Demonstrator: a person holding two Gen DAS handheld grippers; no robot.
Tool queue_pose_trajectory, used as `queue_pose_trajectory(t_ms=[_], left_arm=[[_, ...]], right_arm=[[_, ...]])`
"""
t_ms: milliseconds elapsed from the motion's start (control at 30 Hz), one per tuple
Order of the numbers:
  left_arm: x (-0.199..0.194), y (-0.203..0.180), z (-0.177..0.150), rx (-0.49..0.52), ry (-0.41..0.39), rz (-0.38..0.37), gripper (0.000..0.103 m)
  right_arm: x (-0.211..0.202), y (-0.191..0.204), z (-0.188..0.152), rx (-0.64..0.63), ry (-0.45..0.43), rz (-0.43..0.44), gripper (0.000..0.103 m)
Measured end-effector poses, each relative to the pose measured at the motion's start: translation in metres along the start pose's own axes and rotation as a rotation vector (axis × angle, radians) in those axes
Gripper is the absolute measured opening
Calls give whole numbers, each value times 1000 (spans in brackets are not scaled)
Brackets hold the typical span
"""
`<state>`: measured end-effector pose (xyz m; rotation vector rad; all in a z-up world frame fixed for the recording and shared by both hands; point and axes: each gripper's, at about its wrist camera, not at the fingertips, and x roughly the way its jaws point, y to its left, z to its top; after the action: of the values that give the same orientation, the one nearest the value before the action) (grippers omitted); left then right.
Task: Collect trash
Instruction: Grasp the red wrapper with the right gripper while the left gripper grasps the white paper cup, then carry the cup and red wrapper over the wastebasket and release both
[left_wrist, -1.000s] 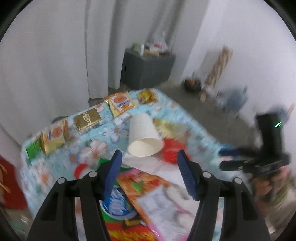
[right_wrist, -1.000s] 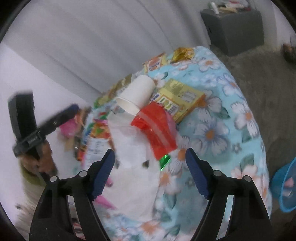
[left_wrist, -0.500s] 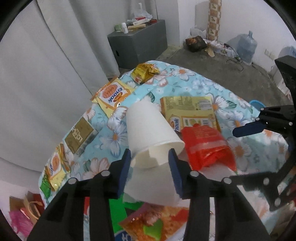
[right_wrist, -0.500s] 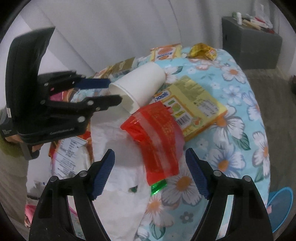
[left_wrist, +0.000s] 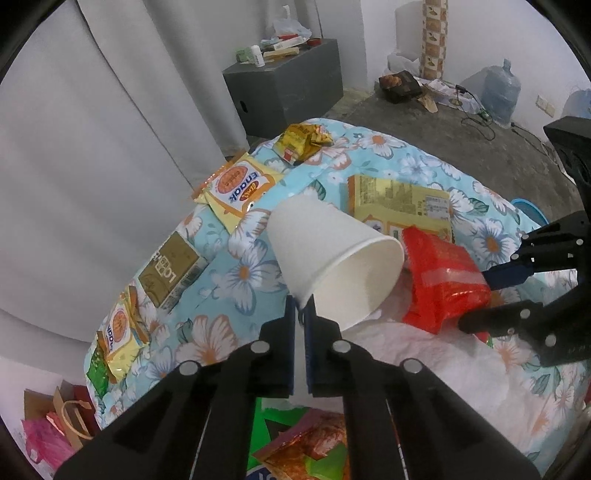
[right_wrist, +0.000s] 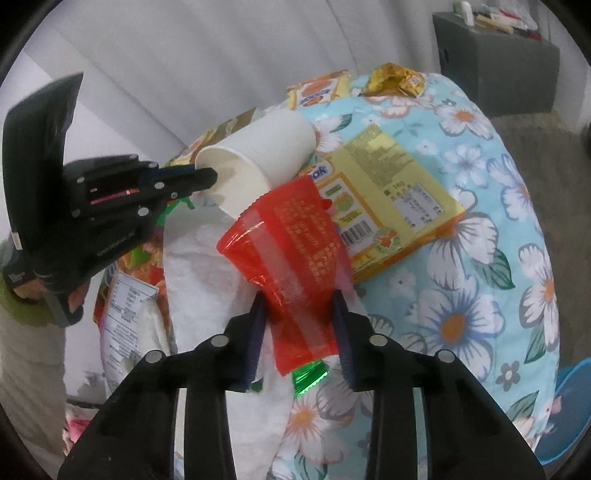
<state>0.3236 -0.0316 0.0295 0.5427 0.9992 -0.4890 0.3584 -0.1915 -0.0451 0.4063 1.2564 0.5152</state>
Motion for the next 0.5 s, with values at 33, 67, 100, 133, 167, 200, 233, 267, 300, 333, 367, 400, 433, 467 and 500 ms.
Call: queue_pose_trajectory(t_ms=[33,67,100,133,167,200,233,267,300,333,367,400,433,467,500], left_arm=[[-1,1,0,-4,-5,-1,3],[-2,1,0,-8,-10,-1,3],[-3,2,0,-10,-15,-1,2],[-5,2,0,-15,-21,0,2],[-6,3,0,-17,-24,1,2],[-8,3,-1,-20,-29,2,2],[-11,4,-1,-23,-36,3,2],[-13,5,-1,-26,-42,3,2],[-16,5,-1,-29,-48,3,2],[-20,6,-2,-33,-55,5,2],[-23,7,-2,-37,-61,7,2],[-27,9,-3,-46,-69,7,2],[-31,10,-3,-52,-75,7,2],[-33,12,-4,-55,-81,8,2],[-39,13,-4,-62,-90,9,2]], right_arm=[[0,-1,0,4,-2,3,29],[-1,-3,1,7,-5,6,27],[-3,-5,1,10,-9,10,27],[-5,-6,1,15,-13,16,26],[-8,-7,0,18,-18,21,26],[-11,-8,-1,20,-22,23,26],[-14,-9,-1,22,-29,28,25],[-18,-10,-1,25,-35,34,25],[-22,-10,-4,26,-38,38,25],[-26,-11,-6,30,-46,44,24],[-31,-11,-7,33,-51,50,24],[-35,-12,-8,39,-58,60,24],[-39,-14,-9,45,-65,69,24],[-44,-15,-10,49,-70,76,24],[-47,-18,-9,54,-78,85,24]])
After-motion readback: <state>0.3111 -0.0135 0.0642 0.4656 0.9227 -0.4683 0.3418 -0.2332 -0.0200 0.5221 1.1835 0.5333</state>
